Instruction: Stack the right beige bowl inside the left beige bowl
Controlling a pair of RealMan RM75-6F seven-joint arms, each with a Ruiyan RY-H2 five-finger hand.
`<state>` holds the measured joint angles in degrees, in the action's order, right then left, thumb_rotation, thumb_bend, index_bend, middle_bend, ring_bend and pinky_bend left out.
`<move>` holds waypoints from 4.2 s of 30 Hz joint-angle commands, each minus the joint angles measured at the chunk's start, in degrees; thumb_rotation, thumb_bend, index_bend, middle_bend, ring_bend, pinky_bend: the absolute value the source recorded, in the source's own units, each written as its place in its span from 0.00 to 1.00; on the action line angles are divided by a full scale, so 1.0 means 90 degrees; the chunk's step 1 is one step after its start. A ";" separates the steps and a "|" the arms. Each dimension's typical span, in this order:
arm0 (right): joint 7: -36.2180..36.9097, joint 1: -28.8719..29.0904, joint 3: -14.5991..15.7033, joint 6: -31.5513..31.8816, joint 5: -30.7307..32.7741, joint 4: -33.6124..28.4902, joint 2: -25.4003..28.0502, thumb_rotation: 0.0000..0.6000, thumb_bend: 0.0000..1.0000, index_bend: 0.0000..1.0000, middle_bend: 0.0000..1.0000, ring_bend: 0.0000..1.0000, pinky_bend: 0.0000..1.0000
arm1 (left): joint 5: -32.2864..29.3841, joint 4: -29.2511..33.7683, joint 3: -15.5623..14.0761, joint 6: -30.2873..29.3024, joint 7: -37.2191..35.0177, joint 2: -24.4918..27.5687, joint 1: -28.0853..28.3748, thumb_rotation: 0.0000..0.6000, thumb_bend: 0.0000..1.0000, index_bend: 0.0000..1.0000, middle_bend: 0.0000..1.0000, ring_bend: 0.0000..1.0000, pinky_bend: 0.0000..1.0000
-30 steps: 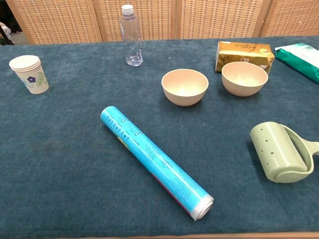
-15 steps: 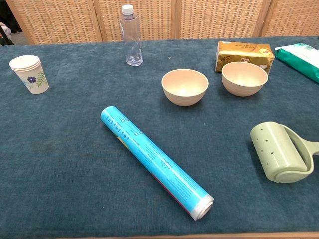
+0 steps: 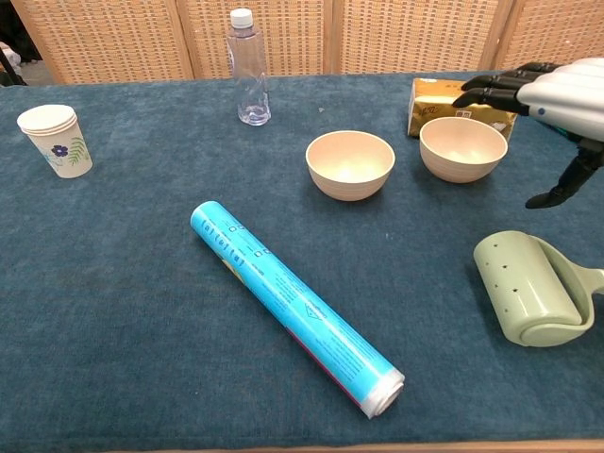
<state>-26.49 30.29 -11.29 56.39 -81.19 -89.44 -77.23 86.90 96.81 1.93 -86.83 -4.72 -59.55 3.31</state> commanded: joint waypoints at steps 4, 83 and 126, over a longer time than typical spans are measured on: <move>-0.0088 0.0526 -0.0150 -0.0536 0.0671 0.0938 -0.0701 1.00 0.00 0.00 0.00 0.00 0.00 | -0.0034 0.0006 0.0019 0.0048 -0.0041 0.0019 0.0028 1.00 0.00 0.00 0.00 0.00 0.06; -0.1410 0.1918 -0.0231 0.0070 0.0847 0.0924 -0.1848 1.00 0.49 0.66 0.54 0.24 0.00 | 0.0052 -0.0009 -0.0021 0.0131 -0.0661 0.0248 0.0056 1.00 0.00 0.00 0.00 0.00 0.06; -0.1568 0.1794 0.0108 0.0465 0.1063 0.0844 -0.1745 1.00 0.49 0.37 0.24 0.17 0.00 | 0.0056 0.0000 -0.0058 0.0205 -0.0715 0.0275 0.0099 1.00 0.00 0.00 0.00 0.00 0.06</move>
<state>-40.70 46.73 -10.40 60.02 -71.27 -81.17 -93.37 87.40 96.81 1.41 -84.99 -11.16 -57.07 4.21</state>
